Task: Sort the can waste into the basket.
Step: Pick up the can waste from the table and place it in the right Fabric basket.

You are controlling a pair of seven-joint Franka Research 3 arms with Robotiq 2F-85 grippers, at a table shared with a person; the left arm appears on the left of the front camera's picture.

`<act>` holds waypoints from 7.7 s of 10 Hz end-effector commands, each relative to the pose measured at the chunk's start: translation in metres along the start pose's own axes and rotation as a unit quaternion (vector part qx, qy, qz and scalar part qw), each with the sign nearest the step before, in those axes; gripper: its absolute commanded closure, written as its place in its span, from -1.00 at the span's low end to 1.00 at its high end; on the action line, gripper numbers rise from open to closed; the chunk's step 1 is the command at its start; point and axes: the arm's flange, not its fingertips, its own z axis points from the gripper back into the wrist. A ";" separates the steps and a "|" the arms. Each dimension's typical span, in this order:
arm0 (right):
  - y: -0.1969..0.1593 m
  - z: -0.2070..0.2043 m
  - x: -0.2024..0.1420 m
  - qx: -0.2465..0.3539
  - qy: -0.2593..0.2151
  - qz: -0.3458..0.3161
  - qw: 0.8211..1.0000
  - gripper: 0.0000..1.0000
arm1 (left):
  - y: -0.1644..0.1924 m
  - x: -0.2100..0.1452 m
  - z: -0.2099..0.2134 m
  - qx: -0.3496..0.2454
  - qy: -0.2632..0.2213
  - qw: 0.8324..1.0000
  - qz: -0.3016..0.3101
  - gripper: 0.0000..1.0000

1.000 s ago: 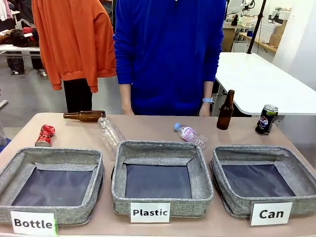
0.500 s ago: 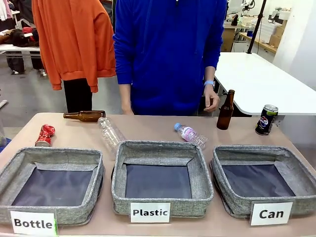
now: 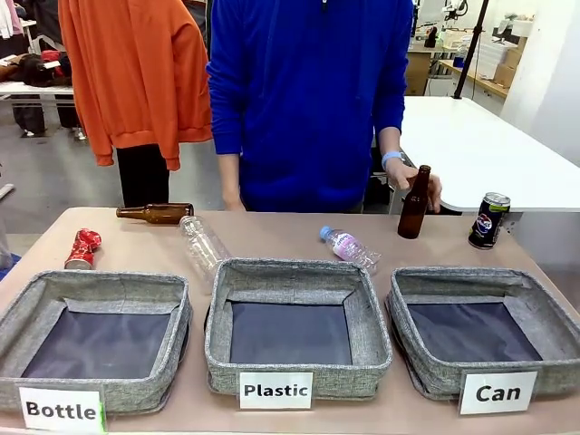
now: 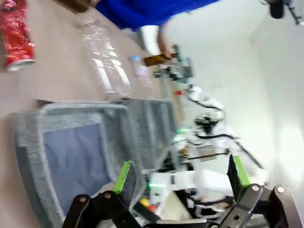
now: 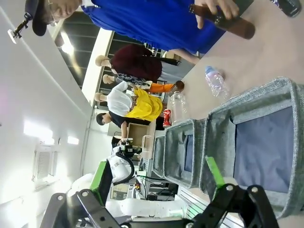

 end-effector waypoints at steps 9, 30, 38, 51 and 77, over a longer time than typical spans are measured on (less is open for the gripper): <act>0.000 -0.002 0.003 0.012 -0.008 0.014 1.000 -1.00 | -0.114 0.045 -0.126 0.449 -0.013 0.886 -0.118 -1.00; 0.000 -0.002 0.003 0.012 -0.008 0.014 1.000 -1.00 | -0.079 0.092 0.153 0.212 0.117 0.965 -0.105 -1.00; 0.000 -0.002 0.003 0.012 -0.008 0.014 1.000 -1.00 | -0.090 0.132 -0.136 0.536 0.194 0.815 -0.104 -1.00; 0.000 -0.002 0.003 0.012 -0.008 0.014 1.000 -1.00 | 0.060 0.200 -0.226 0.624 0.003 0.782 -0.001 -1.00; 0.000 -0.002 0.003 0.012 -0.008 0.014 1.000 -1.00 | -0.107 0.000 -0.090 0.276 0.367 0.830 -0.317 1.00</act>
